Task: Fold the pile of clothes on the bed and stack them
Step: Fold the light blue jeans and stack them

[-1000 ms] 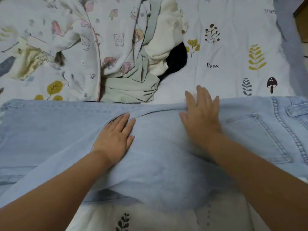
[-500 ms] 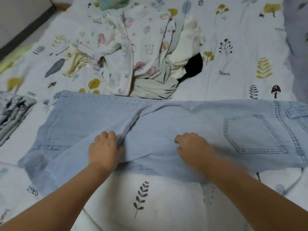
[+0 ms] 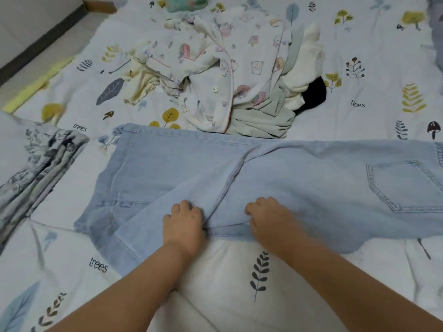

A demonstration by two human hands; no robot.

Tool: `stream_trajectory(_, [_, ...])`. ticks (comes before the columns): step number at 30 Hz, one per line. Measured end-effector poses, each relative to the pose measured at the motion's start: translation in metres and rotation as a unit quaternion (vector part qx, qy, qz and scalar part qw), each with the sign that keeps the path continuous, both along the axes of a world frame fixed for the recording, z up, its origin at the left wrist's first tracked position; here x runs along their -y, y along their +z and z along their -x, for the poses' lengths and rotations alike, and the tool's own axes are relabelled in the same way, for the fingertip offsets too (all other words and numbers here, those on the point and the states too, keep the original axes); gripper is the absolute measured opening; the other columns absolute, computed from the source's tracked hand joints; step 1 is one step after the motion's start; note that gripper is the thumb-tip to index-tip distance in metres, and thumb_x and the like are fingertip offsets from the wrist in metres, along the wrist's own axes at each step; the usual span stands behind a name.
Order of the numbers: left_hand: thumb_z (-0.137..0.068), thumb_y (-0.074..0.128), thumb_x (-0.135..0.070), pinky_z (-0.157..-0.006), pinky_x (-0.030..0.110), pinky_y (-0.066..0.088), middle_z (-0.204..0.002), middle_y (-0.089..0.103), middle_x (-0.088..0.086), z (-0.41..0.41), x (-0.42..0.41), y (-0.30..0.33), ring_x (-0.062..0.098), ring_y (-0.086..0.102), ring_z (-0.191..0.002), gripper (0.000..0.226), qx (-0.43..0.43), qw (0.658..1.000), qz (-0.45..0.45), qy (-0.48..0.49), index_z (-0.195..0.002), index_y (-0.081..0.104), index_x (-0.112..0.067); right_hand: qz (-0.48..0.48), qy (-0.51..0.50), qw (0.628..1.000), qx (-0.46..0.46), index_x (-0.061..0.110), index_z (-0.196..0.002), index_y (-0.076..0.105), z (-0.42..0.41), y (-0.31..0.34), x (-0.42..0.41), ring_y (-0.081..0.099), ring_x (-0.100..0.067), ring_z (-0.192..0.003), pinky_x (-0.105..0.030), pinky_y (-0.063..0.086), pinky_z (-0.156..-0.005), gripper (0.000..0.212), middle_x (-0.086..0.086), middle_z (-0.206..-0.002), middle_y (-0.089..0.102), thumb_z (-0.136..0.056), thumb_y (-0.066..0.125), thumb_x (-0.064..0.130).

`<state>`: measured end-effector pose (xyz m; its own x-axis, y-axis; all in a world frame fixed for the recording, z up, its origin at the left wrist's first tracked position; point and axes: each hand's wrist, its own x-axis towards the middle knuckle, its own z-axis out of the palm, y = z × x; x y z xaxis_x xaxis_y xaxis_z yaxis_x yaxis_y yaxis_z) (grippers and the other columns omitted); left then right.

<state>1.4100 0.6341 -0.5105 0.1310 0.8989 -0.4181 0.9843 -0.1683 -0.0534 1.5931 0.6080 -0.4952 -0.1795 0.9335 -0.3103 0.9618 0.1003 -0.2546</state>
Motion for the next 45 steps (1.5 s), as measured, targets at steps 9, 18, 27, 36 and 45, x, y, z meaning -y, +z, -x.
stream_trajectory(9, [-0.087, 0.046, -0.010, -0.065, 0.039, 0.032, -0.083, 0.062, 0.019, 0.072, -0.043, 0.050, 0.040, 0.055, -0.082, 0.011, 0.281, 0.955, -0.064, -0.063, -0.098, 0.044, -0.010, -0.153, -0.078, 0.985, 0.001, 0.016, -0.126, 0.060, 0.088, 0.009, -0.044, 0.049, -0.040, -0.123, -0.061, 0.037, -0.095, 0.071, -0.023, -0.133, 0.051, -0.060, 0.084, 0.020])
stream_trajectory(18, [-0.072, 0.061, -0.016, -0.060, 0.024, 0.031, -0.064, 0.043, -0.008, 0.148, -0.127, 0.076, 0.018, 0.045, -0.073, 0.015, 0.108, 0.983, 0.072, -0.126, -0.071, 0.047, -0.021, -0.153, -0.098, 0.983, -0.019, 0.018, -0.092, 0.050, 0.116, 0.022, -0.120, 0.057, -0.025, -0.085, -0.035, 0.027, -0.082, 0.009, 0.000, -0.084, 0.062, -0.093, 0.044, 0.013])
stream_trajectory(27, [-0.076, 0.064, -0.020, -0.066, 0.028, 0.038, -0.070, 0.054, 0.001, 0.193, -0.234, 0.074, 0.026, 0.051, -0.076, 0.009, 0.211, 0.966, -0.150, 0.017, -0.076, 0.056, -0.017, -0.205, -0.212, 0.953, -0.063, 0.015, -0.089, 0.052, 0.123, 0.011, -0.199, 0.054, -0.034, -0.092, -0.034, 0.020, -0.074, 0.012, -0.013, -0.091, 0.063, -0.095, 0.043, 0.021])
stream_trajectory(36, [-0.086, 0.064, -0.033, -0.088, 0.039, 0.040, -0.123, 0.054, 0.018, 0.177, -0.245, -0.008, 0.036, 0.053, -0.109, 0.057, 0.289, 0.927, -0.082, 0.226, -0.127, 0.039, -0.003, -0.145, -0.203, 0.968, 0.042, 0.016, -0.145, 0.023, 0.145, -0.020, -0.206, 0.021, -0.029, -0.136, -0.043, 0.018, -0.109, 0.065, -0.016, -0.148, 0.023, -0.090, 0.051, 0.035])
stream_trajectory(45, [-0.088, 0.047, -0.056, -0.062, 0.031, 0.038, -0.072, 0.054, 0.007, 0.209, -0.176, -0.031, 0.028, 0.052, -0.072, 0.051, 0.132, 0.971, 0.018, 0.200, -0.063, 0.046, -0.011, -0.007, 0.053, 0.994, 0.094, 0.008, -0.104, 0.070, 0.175, -0.037, -0.092, 0.062, -0.041, -0.105, -0.057, 0.051, -0.084, 0.082, -0.024, -0.115, 0.063, -0.036, 0.089, 0.050])
